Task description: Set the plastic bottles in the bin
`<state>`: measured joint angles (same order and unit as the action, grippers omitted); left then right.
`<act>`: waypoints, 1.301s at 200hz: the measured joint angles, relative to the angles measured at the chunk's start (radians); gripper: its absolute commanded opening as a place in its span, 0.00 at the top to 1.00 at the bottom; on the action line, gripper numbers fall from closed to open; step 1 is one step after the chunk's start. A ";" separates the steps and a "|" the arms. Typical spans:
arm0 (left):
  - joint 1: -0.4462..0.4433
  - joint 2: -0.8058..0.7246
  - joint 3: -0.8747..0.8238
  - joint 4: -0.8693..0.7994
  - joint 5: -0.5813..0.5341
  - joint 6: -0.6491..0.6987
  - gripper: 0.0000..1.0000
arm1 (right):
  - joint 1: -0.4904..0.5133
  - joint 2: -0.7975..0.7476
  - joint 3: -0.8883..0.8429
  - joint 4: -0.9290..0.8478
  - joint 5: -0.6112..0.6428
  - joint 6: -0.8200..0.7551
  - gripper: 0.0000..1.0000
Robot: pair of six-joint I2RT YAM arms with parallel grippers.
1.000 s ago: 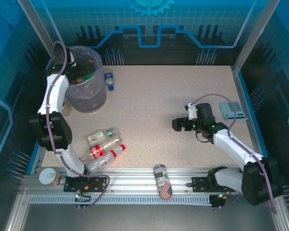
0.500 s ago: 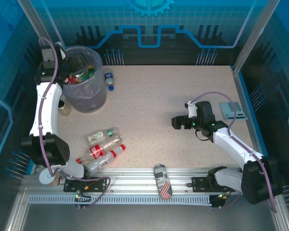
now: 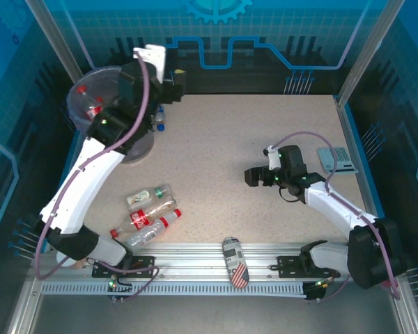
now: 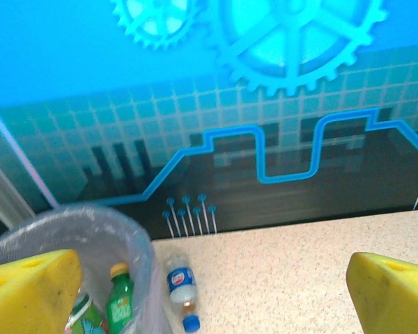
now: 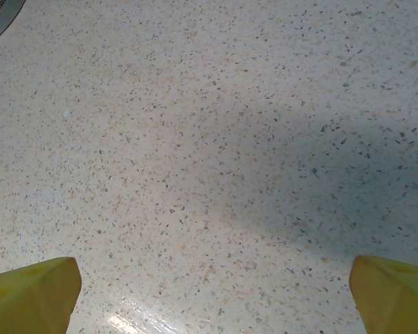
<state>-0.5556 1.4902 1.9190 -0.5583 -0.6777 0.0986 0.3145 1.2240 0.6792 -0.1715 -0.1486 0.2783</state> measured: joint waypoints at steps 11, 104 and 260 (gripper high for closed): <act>-0.043 0.050 0.043 0.004 -0.046 0.027 0.01 | 0.007 0.002 0.000 0.002 0.000 0.004 0.00; -0.016 0.778 0.375 -0.088 -0.085 -0.017 0.01 | 0.021 -0.101 -0.055 0.008 0.015 0.018 0.00; 0.261 1.032 0.421 -0.103 -0.064 -0.150 0.01 | 0.021 -0.131 -0.117 0.007 0.018 0.021 0.00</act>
<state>-0.2951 2.5225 2.3402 -0.6609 -0.7422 -0.0517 0.3351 1.0931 0.5617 -0.1642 -0.1303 0.2989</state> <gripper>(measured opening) 0.992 0.996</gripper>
